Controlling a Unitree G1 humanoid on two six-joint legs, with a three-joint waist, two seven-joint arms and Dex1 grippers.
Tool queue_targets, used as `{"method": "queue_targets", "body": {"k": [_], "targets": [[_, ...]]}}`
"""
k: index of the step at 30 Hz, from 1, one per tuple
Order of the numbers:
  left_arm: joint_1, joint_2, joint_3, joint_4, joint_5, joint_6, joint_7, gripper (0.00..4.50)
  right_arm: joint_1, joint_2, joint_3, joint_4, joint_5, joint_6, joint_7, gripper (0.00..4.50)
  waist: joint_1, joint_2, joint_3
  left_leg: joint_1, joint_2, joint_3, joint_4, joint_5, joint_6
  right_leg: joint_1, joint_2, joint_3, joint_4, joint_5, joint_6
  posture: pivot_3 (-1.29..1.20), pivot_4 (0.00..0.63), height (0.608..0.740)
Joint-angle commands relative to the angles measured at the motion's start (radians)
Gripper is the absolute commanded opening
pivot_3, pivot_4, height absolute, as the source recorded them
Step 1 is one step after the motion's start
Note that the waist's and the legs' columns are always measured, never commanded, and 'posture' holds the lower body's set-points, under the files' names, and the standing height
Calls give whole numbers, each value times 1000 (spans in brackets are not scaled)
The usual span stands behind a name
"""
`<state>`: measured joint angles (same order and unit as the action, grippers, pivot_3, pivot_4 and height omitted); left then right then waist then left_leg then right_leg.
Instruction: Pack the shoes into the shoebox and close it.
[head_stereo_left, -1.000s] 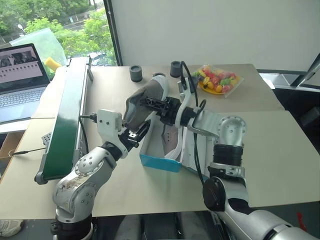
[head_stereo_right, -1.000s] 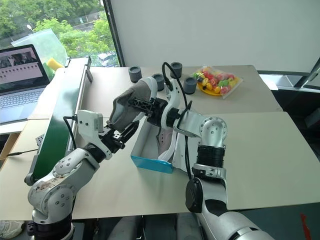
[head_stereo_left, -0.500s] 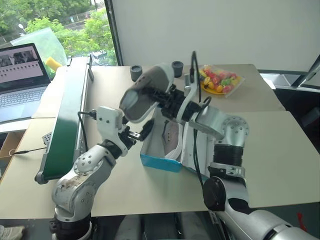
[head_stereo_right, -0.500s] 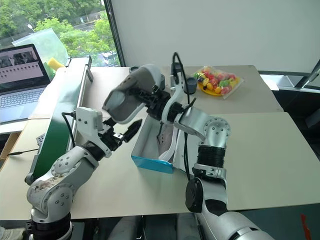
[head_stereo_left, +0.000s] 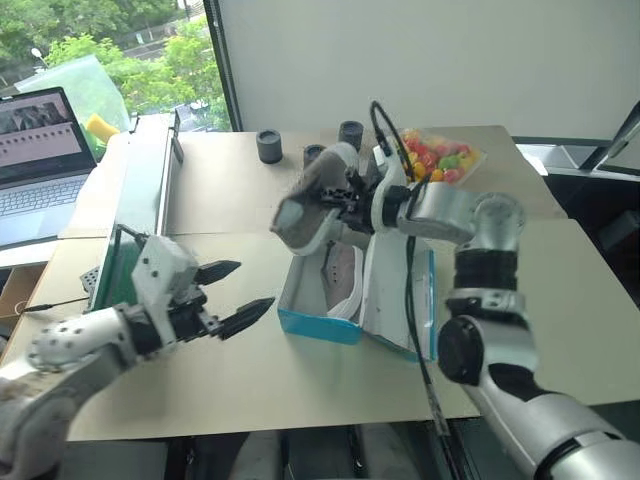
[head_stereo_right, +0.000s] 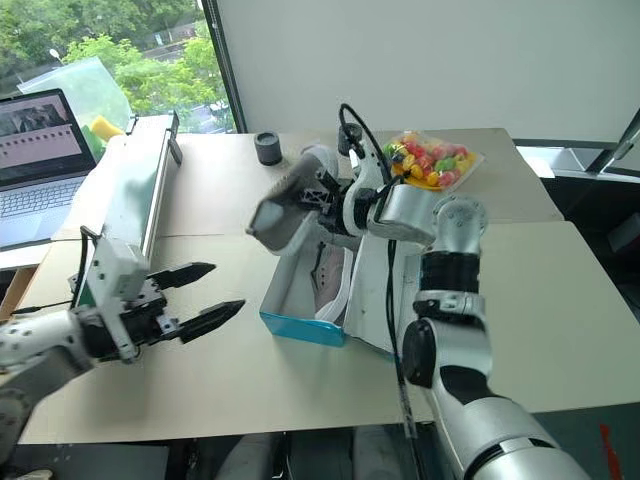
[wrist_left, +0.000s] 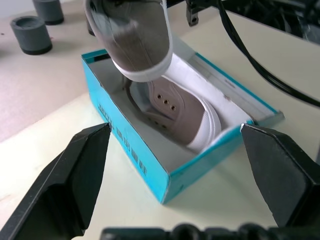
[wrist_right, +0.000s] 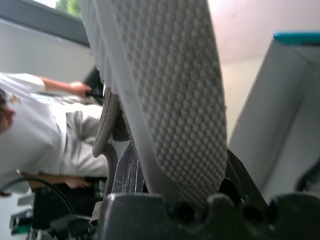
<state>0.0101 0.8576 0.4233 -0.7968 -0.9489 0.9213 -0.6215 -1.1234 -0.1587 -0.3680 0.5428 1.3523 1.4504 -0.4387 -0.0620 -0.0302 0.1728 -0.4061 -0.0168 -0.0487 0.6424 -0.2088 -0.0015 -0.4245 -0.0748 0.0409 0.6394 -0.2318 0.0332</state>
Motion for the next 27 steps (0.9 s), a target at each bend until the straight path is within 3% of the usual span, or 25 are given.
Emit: {"method": "queue_targets", "body": {"k": [1, 12, 18, 27], "targets": [[-13, 41, 19, -4, -38, -29, -59, 4439, -79, -25, 26, 72, -37, 154, -7, 583, -2, 0, 0, 0, 0, 0, 0, 0, 0, 0, 0, 0, 0, 0, 0, 0, 150, 740], [-2, 43, 24, -46, -96, -28, 1, 4439, -17, 41, 97, 163, -315, 117, 122, 583, -6, 0, 0, 0, 0, 0, 0, 0, 0, 0, 0, 0, 0, 0, 0, 0, 150, 740], [23, 52, 39, -72, -131, -29, 43, 4439, -53, 63, 190, 276, -527, -39, 293, 583, -10, 0, 0, 2, 1, 1, 0, 0, 0, 1, 1, 1, 1, 0, 0, 0, 150, 740], [32, 54, 13, -80, -130, -40, 75, 4439, -111, 131, 425, 385, -786, -132, 620, 583, -16, -2, -1, 9, 7, 3, 0, 0, 0, 5, 8, 3, 1, 2, -2, 0, 150, 740]]}}
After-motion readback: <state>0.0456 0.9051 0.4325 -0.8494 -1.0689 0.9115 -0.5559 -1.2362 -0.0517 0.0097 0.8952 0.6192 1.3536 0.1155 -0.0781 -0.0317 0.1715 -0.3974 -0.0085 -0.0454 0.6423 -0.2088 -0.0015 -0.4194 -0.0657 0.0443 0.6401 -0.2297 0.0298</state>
